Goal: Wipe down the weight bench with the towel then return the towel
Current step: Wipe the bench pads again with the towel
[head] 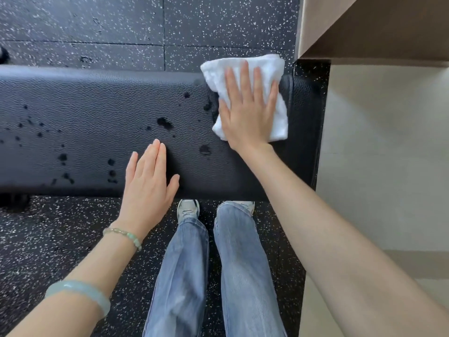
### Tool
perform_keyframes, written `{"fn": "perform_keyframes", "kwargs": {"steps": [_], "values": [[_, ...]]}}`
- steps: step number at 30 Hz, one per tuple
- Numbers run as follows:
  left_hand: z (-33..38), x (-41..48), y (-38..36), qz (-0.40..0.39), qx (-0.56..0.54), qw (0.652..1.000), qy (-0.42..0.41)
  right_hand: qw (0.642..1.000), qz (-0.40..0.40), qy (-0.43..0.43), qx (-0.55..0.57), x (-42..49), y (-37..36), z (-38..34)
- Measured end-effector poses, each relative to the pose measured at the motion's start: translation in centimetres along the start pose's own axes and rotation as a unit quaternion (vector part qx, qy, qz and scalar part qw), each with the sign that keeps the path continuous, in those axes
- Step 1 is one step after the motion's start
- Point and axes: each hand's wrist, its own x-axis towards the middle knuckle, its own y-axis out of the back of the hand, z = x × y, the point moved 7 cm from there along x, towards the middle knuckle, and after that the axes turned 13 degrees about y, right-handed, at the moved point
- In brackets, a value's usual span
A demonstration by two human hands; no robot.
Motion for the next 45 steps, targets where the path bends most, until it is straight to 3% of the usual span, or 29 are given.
{"fn": "perform_keyframes", "kwargs": {"steps": [3, 8, 13, 16, 20, 22, 25, 31, 36, 41, 45], "values": [[-0.2, 0.0, 0.0, 0.002, -0.006, 1.0, -0.02, 0.998, 0.036, 0.043, 0.007, -4.9, -1.3, -1.9], [-1.0, 0.1, 0.0, 0.0, -0.003, 0.999, -0.037, 0.998, -0.008, 0.052, 0.016, -13.3, -4.0, -5.3], [-1.9, 0.3, 0.0, 0.023, -0.01, 0.998, -0.05, 1.0, 0.014, 0.024, -0.002, -5.1, -1.9, -4.6], [-2.6, 0.6, 0.0, 0.027, -0.011, 0.998, -0.048, 1.0, -0.019, 0.003, -0.005, 1.0, -0.8, -5.7], [-2.8, 0.8, -0.1, 0.027, -0.013, 0.998, -0.05, 0.998, -0.036, 0.054, -0.016, 2.7, -0.6, -7.2], [-2.7, 0.8, 0.0, 0.025, -0.009, 0.998, -0.054, 0.994, -0.012, 0.108, -0.018, 0.8, -0.6, -6.2], [-2.7, 0.6, 0.0, 0.014, -0.001, 0.998, -0.055, 0.993, 0.028, 0.113, 0.0, -4.3, -1.3, -3.0], [-2.6, 0.8, 0.0, -0.004, -0.019, 0.999, -0.038, 0.997, -0.03, 0.073, -0.014, -14.2, -3.2, -1.5], [-2.7, 0.9, 0.0, -0.004, -0.033, 0.999, -0.029, 1.0, 0.007, 0.018, -0.006, -5.1, -1.5, -4.1], [-2.5, 0.9, -0.1, 0.0, -0.038, 0.999, -0.022, 0.997, -0.047, 0.064, -0.02, 3.4, -0.2, -8.0], [-2.3, 0.9, 0.1, 0.001, -0.035, 0.999, -0.01, 0.99, -0.042, 0.13, -0.02, 1.7, -0.3, -5.4]]}}
